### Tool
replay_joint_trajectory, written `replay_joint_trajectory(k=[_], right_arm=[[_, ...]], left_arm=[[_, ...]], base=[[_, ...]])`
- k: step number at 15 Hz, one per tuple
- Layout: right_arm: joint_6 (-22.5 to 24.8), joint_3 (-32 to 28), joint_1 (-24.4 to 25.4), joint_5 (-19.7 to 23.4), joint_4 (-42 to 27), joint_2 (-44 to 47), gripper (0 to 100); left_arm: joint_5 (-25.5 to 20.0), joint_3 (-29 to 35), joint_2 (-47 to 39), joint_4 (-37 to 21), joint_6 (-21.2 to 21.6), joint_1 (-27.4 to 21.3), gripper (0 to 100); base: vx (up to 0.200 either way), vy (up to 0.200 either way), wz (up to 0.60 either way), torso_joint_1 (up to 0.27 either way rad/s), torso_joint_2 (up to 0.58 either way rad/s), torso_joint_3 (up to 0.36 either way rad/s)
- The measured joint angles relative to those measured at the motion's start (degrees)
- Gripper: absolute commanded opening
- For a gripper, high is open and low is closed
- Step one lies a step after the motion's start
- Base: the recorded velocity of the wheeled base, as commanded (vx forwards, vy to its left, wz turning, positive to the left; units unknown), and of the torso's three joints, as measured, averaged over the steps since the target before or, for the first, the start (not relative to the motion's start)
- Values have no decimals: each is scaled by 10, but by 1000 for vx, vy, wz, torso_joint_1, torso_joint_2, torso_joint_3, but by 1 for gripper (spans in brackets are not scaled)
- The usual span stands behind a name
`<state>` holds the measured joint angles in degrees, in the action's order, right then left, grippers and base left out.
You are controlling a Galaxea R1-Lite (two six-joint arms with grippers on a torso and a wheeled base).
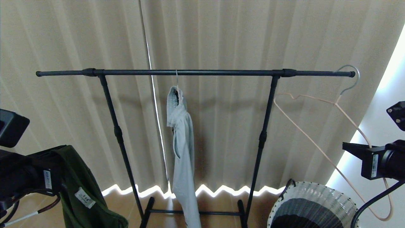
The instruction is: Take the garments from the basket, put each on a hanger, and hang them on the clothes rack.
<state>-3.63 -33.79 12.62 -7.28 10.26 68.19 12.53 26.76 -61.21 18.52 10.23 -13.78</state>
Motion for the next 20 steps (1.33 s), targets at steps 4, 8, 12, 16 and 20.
replay_joint_trajectory(k=[4, 8, 12, 16, 20], right_arm=[[-1, 2, 52, 4, 0, -6, 0], [-1, 2, 75, 4, 6, -8, 0], [-1, 3, 90, 5, 21, -6, 0], [-10, 2, 125, 19, 61, -4, 0], [-20, 3, 169, 60, 80, 4, 0]], left_arm=[[1, 1, -1, 0, -1, 0, 0], [1, 2, -1, 0, -2, 0, 0], [1, 2, -2, 0, -2, 0, 0], [0, 0, -6, 0, 1, -1, 0], [0, 12, -17, 0, 3, -4, 0]], base=[[0, 100, 0, 0, 2, 1], [0, 200, 0, 4, 2, 2], [0, 150, 0, -3, 2, -1], [0, 0, 0, 0, 0, 0], [0, 0, 0, 0, 0, 0]])
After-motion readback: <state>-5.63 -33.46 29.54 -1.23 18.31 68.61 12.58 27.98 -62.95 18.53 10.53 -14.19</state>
